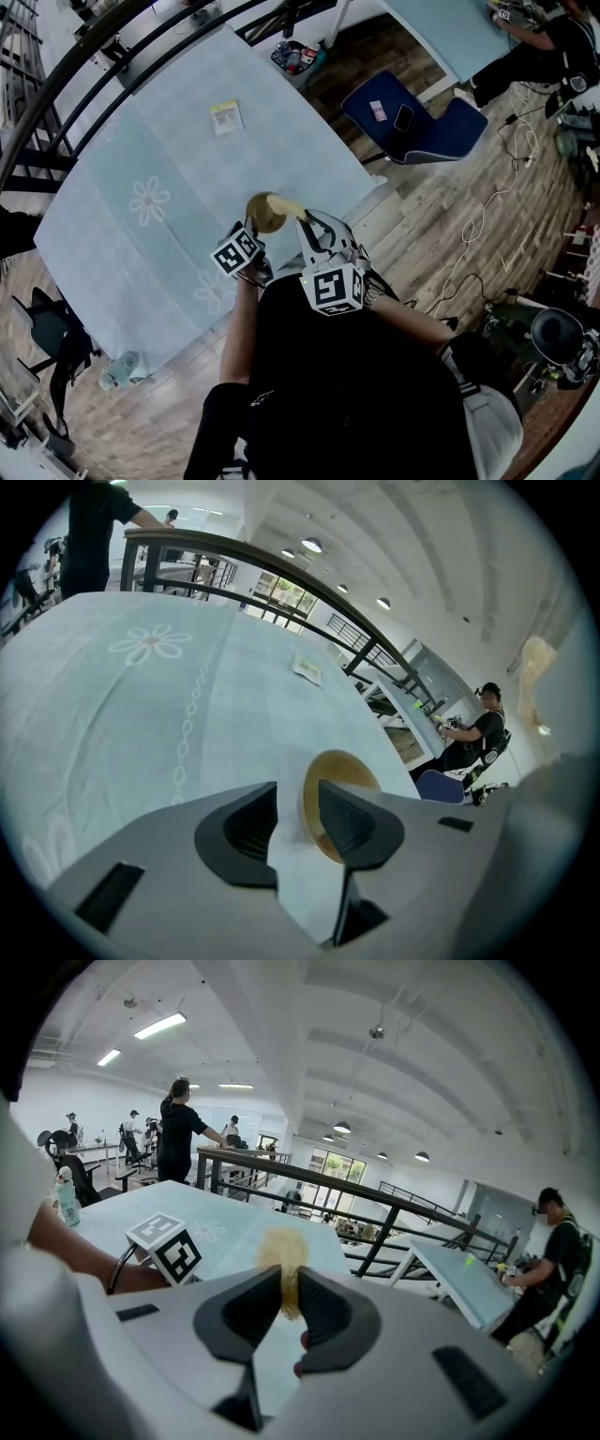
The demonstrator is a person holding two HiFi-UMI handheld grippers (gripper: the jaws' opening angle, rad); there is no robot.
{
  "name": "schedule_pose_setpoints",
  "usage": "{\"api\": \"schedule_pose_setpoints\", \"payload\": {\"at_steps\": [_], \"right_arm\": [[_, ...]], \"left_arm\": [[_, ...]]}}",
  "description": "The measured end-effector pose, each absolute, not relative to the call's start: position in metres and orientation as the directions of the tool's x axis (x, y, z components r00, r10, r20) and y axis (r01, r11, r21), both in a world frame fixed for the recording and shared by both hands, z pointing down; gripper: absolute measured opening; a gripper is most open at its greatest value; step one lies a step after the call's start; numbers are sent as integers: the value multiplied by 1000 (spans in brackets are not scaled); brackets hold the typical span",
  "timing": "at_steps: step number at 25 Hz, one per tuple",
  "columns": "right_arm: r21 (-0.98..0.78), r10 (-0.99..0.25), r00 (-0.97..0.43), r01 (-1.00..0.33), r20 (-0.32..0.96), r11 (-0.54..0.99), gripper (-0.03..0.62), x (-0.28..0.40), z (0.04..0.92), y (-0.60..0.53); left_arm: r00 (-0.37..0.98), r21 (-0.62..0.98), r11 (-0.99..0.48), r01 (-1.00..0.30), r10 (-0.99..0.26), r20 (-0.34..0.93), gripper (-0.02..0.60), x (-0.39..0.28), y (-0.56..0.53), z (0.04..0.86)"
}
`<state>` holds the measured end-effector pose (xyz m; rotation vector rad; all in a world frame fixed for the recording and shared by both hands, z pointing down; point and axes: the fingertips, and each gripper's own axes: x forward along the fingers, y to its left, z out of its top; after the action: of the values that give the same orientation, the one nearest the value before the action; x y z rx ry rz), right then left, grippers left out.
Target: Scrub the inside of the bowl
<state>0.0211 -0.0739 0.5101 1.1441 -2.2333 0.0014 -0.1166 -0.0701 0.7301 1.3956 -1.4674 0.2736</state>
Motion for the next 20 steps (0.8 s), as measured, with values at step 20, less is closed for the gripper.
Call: {"api": "schedule_pose_setpoints", "payload": {"at_steps": [20], "right_arm": [[-91, -630, -692, -696, 353, 713, 58, 15, 479, -86]], "left_arm": [[170, 348, -51, -936, -931, 321, 14, -88, -66, 518]]}}
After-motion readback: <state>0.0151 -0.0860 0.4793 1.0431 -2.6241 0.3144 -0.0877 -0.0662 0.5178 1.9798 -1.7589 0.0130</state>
